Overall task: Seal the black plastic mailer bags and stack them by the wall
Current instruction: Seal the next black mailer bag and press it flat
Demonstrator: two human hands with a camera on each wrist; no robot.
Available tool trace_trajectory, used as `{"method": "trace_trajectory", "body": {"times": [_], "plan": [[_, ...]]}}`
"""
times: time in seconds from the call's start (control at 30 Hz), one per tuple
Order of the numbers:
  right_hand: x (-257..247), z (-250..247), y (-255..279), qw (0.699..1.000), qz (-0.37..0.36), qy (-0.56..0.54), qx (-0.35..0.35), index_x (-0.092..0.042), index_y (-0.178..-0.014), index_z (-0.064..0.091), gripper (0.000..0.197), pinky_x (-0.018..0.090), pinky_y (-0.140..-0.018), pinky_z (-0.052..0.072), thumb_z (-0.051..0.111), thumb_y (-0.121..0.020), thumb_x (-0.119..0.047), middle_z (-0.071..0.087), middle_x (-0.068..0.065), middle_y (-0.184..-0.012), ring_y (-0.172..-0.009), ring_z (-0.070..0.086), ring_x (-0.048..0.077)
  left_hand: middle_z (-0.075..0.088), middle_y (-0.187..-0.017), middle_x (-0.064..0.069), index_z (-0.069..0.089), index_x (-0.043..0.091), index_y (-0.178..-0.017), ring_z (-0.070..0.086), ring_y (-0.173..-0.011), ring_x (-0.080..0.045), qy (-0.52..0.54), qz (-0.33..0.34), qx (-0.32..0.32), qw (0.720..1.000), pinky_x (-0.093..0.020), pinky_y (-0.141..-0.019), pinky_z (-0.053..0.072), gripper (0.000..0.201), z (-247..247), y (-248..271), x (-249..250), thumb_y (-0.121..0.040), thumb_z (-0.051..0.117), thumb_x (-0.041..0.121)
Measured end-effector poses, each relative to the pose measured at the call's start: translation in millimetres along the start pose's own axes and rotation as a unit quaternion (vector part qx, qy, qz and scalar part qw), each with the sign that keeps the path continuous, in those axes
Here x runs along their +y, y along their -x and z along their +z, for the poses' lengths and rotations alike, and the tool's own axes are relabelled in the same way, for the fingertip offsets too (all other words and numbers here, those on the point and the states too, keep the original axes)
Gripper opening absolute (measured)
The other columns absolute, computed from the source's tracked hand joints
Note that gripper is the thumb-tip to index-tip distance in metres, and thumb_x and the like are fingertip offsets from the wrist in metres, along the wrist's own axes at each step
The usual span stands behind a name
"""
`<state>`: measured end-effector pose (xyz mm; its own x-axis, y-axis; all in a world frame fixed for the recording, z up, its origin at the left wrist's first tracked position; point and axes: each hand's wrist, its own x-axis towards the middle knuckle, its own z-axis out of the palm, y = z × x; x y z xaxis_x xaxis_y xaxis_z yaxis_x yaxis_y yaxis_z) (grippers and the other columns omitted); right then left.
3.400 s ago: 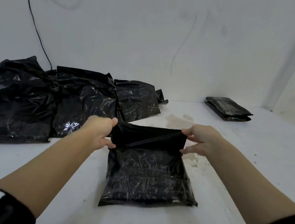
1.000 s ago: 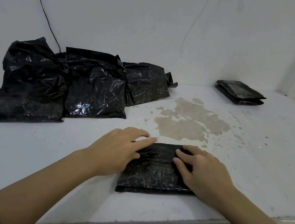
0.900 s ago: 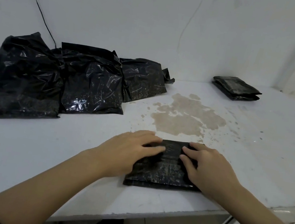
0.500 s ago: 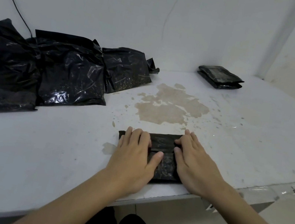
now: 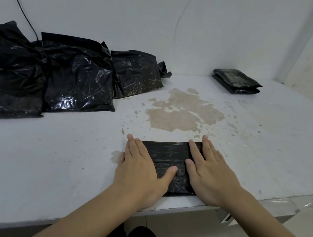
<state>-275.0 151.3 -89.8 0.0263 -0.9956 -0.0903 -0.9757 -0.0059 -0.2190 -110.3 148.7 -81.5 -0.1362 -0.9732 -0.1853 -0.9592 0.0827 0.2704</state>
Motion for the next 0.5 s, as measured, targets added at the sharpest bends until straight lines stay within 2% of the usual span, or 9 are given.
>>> {"method": "trace_trajectory", "body": {"times": [0.1,0.17,0.2,0.27,0.33,0.37,0.4,0.47,0.5], "plan": [[0,-3,0,0.999,0.001,-0.049,-0.017,-0.023,-0.152,-0.010,0.056,0.031,-0.118,-0.008,0.010,-0.102,-0.040,-0.024,0.005,-0.157,-0.145,-0.019,0.016,-0.020,-0.156,-0.018,-0.016,-0.002,-0.147,-0.009,-0.147,-0.026,-0.025,-0.010,-0.039,0.999,-0.046,-0.118,-0.004,0.094,-9,-2,-1,-0.090,0.010,0.069],[1,-3,0,0.996,0.002,-0.088,-0.013,-0.022,-0.152,-0.008,0.055,0.031,-0.117,-0.009,0.009,-0.103,-0.039,-0.022,0.001,-0.157,-0.145,-0.019,0.013,-0.004,-0.160,-0.014,0.000,0.002,-0.151,0.011,-0.147,-0.025,-0.066,-0.011,-0.029,0.997,-0.054,-0.116,-0.006,0.080,-16,-7,-4,-0.095,0.003,0.059],[2,-3,0,0.994,0.005,-0.104,-0.008,-0.021,-0.152,-0.007,0.055,0.032,-0.117,-0.009,0.009,-0.103,-0.038,-0.020,0.000,-0.158,-0.145,-0.017,0.011,0.012,-0.159,-0.012,0.016,0.004,-0.150,0.029,-0.141,-0.026,-0.098,-0.004,-0.009,0.995,-0.056,-0.114,-0.006,0.073,-19,-9,-5,-0.098,0.003,0.053],[4,-3,-2,0.993,0.010,-0.120,0.010,-0.018,-0.153,-0.002,0.055,0.033,-0.117,-0.008,0.012,-0.103,-0.037,-0.015,-0.003,-0.159,-0.145,-0.012,0.009,0.051,-0.136,-0.006,0.049,0.009,-0.128,0.058,-0.112,-0.021,-0.151,0.017,0.052,0.987,-0.057,-0.115,-0.005,0.059,-22,-12,-9,-0.102,0.009,0.044],[5,-2,-2,0.993,0.015,-0.113,0.020,-0.016,-0.153,0.002,0.055,0.035,-0.117,-0.006,0.018,-0.104,-0.035,-0.011,-0.002,-0.159,-0.146,-0.008,0.010,0.061,-0.112,0.003,0.056,0.015,-0.110,0.062,-0.096,-0.017,-0.170,0.028,0.091,0.981,-0.055,-0.117,-0.001,0.049,-22,-13,-12,-0.103,0.015,0.041],[4,-2,-2,0.994,0.019,-0.105,0.024,-0.016,-0.153,0.003,0.055,0.036,-0.117,-0.006,0.019,-0.104,-0.034,-0.010,-0.001,-0.160,-0.146,-0.007,0.010,0.060,-0.116,0.003,0.054,0.016,-0.114,0.061,-0.101,-0.016,-0.170,0.029,0.100,0.980,-0.054,-0.117,0.001,0.046,-21,-13,-14,-0.103,0.017,0.040],[3,-1,-2,0.995,0.024,-0.095,0.030,-0.015,-0.153,0.003,0.055,0.037,-0.117,-0.006,0.019,-0.104,-0.034,-0.010,0.000,-0.160,-0.147,-0.007,0.011,0.053,-0.130,0.000,0.049,0.016,-0.125,0.054,-0.116,-0.017,-0.163,0.038,0.113,0.979,-0.055,-0.117,0.001,0.043,-19,-14,-15,-0.104,0.019,0.038],[2,0,-1,0.996,0.036,-0.075,0.036,-0.015,-0.153,0.003,0.056,0.037,-0.117,-0.005,0.019,-0.104,-0.036,-0.010,0.001,-0.160,-0.147,-0.006,0.012,0.012,-0.159,-0.006,0.012,0.017,-0.151,0.014,-0.146,-0.020,-0.157,0.110,0.118,0.974,-0.053,-0.115,-0.002,0.050,-17,-20,-17,-0.104,0.029,0.024],[1,2,-1,0.996,0.043,-0.065,0.038,-0.015,-0.153,0.002,0.057,0.037,-0.118,-0.005,0.018,-0.103,-0.037,-0.010,0.002,-0.160,-0.147,-0.005,0.014,-0.008,-0.161,-0.002,-0.006,0.021,-0.152,-0.007,-0.147,-0.017,-0.161,0.176,0.102,0.966,-0.049,-0.116,-0.003,0.068,-17,-24,-18,-0.100,0.036,0.010]]}}
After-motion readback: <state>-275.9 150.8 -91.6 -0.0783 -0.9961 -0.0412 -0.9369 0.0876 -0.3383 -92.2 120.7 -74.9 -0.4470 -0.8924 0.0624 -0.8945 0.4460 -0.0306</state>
